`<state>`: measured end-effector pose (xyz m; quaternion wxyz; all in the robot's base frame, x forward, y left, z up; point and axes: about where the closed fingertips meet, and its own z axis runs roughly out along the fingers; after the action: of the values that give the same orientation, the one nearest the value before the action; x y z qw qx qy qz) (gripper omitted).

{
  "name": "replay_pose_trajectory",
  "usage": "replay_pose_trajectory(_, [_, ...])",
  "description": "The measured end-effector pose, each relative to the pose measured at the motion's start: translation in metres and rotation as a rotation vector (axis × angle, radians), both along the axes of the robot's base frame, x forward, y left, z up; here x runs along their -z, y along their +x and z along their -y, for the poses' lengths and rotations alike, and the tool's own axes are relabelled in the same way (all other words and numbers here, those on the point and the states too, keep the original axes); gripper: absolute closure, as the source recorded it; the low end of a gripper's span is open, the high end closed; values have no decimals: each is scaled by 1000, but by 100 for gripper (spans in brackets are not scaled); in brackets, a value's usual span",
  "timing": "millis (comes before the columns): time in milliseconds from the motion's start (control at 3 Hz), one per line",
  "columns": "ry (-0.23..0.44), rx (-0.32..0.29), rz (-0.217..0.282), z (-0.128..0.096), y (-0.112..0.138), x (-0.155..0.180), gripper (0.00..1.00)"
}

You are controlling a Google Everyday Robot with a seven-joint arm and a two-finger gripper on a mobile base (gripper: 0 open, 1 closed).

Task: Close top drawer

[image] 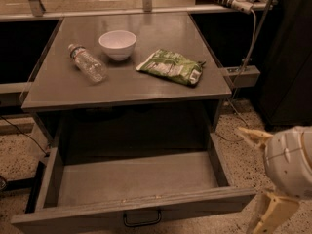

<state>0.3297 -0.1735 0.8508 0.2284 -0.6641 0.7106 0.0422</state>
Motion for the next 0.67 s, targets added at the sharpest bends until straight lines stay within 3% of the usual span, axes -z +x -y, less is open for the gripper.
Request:
replay_pose_trajectory(333, [48,12,-29,-2,-11,54,0])
replay_pose_trajectory(667, [48,17,-32,-1,-12,62,18])
